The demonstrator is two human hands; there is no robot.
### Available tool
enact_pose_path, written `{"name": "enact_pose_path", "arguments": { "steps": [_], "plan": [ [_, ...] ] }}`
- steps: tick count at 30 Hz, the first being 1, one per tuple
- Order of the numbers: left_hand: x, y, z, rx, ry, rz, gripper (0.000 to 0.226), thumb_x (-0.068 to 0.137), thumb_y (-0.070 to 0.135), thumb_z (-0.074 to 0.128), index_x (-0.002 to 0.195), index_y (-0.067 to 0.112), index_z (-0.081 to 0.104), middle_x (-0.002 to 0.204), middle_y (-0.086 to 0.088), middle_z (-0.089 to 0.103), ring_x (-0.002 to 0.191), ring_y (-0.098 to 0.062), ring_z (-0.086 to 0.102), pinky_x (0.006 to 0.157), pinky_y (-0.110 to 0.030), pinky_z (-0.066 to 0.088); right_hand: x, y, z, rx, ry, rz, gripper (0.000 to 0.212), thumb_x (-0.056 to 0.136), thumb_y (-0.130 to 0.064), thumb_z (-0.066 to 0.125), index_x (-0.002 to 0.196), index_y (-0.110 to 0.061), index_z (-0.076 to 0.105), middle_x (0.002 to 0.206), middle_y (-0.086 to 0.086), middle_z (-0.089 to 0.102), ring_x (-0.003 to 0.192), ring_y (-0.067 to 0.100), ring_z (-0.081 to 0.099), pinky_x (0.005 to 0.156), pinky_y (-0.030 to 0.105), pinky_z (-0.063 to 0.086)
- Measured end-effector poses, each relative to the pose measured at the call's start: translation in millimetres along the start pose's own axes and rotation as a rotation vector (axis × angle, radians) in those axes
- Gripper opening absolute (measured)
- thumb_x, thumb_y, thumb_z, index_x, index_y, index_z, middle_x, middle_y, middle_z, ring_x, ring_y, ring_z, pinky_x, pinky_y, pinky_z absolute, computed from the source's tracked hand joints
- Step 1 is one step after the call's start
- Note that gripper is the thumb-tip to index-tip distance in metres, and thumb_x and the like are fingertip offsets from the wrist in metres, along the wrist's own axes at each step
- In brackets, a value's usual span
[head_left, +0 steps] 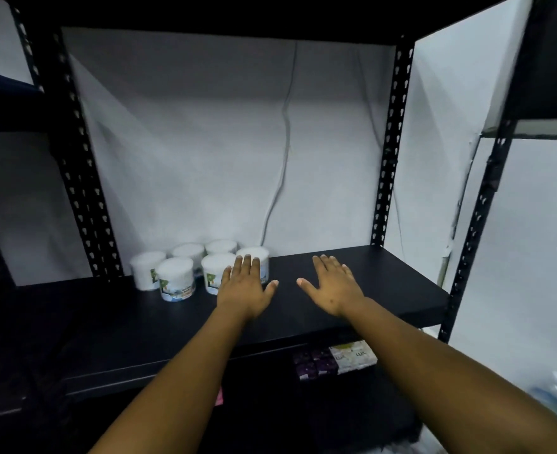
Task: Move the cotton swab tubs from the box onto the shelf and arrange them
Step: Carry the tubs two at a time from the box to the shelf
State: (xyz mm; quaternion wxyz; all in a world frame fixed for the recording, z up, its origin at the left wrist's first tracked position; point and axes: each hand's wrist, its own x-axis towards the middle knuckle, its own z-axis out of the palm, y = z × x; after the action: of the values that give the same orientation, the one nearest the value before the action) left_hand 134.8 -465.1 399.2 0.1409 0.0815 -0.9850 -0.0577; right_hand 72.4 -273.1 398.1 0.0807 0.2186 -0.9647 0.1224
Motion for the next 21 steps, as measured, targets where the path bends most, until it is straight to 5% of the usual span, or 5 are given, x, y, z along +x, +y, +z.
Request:
{"name": "enact_pose_path", "arguments": {
  "steps": [21],
  "plan": [
    [-47.4, 167.7, 2.8, -0.079, -0.059, 0.291, 0.076, 0.095, 0.059, 0.022, 0.152, 0.012, 0.003, 0.161, -0.007, -0.001, 0.148, -0.021, -0.008, 0.12, -0.041, -0.001, -127.5, 132.4, -56.6, -0.069, 0.127, 0.246, 0.079, 0.091, -0.066, 0.024, 0.151, -0.015, 0.015, 0.159, 0.008, 0.016, 0.147, 0.024, 0.009, 0.12, 0.045, 0.01]
  ]
}}
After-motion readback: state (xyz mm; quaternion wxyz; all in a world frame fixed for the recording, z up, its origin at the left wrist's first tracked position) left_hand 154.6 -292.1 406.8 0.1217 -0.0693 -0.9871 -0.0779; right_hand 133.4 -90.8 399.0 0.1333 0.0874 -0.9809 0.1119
